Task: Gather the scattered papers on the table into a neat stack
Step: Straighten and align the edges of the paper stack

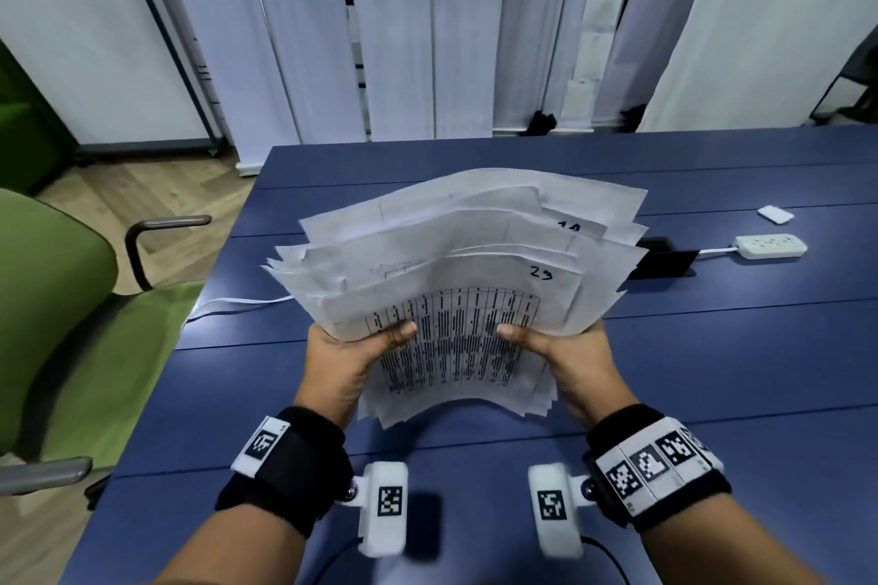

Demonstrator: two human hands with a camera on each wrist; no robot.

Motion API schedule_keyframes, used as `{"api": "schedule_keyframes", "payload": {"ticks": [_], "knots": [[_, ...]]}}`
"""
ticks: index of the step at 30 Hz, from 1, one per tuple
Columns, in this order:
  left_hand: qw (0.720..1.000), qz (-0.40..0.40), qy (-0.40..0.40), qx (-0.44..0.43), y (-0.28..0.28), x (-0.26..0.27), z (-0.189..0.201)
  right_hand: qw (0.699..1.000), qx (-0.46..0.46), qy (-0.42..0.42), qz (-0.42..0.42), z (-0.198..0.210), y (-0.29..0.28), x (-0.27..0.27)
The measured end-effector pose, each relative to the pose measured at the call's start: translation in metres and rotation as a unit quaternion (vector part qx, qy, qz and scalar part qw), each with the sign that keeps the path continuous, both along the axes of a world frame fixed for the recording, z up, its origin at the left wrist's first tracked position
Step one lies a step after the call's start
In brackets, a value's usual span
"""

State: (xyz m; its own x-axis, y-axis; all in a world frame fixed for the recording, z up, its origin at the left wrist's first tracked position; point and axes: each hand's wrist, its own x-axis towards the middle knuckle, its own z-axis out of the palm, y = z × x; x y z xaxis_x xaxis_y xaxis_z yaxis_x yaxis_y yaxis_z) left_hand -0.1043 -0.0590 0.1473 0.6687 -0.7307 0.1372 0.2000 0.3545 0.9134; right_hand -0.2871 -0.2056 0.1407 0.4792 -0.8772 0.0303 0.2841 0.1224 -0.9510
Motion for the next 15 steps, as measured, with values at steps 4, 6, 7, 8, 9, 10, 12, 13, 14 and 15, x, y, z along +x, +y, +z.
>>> {"api": "schedule_keyframes", "payload": {"ticks": [4,6,7,8,9,10,12,13,14,15], "knots": [[1.000,0.002,-0.006,0.025,0.002,0.010,-0.016,0.999,0.005,0.019,0.028,-0.011,-0.006,-0.010],[0.998,0.004,-0.003,0.060,0.005,0.017,-0.031,0.997,0.039,0.048,0.047,-0.024,-0.011,-0.019],[0.997,0.014,0.007,0.072,0.006,0.021,-0.040,0.995,0.048,0.072,0.054,-0.030,-0.014,-0.023],[0.996,0.021,0.019,0.080,0.007,0.024,-0.047,0.993,0.052,0.089,0.061,-0.035,-0.015,-0.026],[0.996,0.019,0.028,0.084,0.008,0.025,-0.052,0.991,0.057,0.098,0.067,-0.039,-0.016,-0.027],[0.996,0.010,0.033,0.088,0.007,0.025,-0.055,0.990,0.063,0.099,0.072,-0.041,-0.016,-0.027],[0.994,-0.029,0.024,0.099,0.003,0.017,-0.052,0.990,0.074,0.087,0.083,-0.041,-0.012,-0.022],[0.994,-0.041,0.016,0.103,0.000,0.012,-0.049,0.990,0.068,0.080,0.089,-0.039,-0.011,-0.018],[0.994,-0.039,0.012,0.101,-0.003,0.007,-0.044,0.991,0.057,0.073,0.092,-0.036,-0.008,-0.013],[0.995,-0.023,0.013,0.100,-0.005,0.004,-0.040,0.993,0.046,0.067,0.087,-0.031,-0.007,-0.009]]}}
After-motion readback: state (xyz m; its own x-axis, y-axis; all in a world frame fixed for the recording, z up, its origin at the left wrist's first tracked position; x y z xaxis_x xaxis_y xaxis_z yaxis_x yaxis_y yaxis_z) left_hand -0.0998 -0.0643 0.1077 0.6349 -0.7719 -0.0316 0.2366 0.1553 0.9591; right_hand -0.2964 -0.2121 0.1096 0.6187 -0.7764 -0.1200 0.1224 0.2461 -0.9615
